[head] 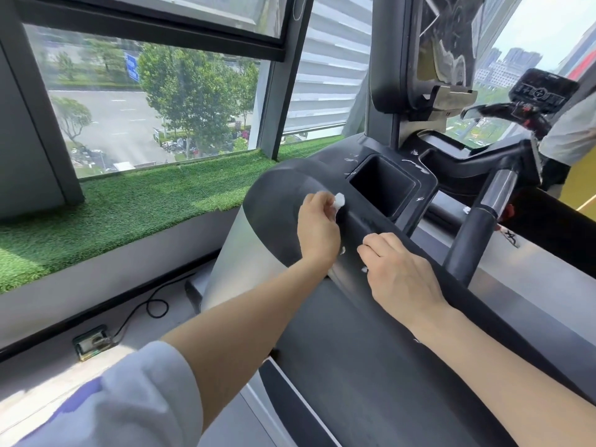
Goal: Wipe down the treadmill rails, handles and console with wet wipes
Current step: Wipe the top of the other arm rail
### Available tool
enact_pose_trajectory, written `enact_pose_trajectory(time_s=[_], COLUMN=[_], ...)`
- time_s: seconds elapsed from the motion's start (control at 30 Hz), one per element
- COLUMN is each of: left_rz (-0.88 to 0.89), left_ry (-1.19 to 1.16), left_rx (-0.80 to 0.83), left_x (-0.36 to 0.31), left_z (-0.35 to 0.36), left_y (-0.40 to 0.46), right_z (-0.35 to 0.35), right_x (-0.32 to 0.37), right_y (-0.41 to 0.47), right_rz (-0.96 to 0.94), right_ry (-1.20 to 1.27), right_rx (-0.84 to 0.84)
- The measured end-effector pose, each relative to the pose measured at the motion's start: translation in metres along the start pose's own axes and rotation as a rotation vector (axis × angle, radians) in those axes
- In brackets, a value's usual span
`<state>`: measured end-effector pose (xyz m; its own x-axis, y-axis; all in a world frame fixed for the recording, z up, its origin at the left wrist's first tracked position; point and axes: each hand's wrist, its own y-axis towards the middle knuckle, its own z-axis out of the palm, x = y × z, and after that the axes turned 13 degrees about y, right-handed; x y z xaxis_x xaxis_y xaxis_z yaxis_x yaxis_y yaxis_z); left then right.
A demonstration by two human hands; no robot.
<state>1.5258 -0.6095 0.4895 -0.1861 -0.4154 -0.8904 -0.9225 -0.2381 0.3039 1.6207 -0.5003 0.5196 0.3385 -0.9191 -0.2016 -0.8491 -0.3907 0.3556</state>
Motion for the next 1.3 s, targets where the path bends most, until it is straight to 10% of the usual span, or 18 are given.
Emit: enact_pose_trajectory(time_s=[1.3], left_rz=[-0.351], left_ry=[-0.245], left_rx=[-0.084], left_x=[-0.011], left_z=[0.052], left_y=[-0.141], right_z=[-0.038], right_x=[-0.019], right_y=[-0.081], right_rz=[-0.030], right_ry=[-0.052], right_rx=[0.170])
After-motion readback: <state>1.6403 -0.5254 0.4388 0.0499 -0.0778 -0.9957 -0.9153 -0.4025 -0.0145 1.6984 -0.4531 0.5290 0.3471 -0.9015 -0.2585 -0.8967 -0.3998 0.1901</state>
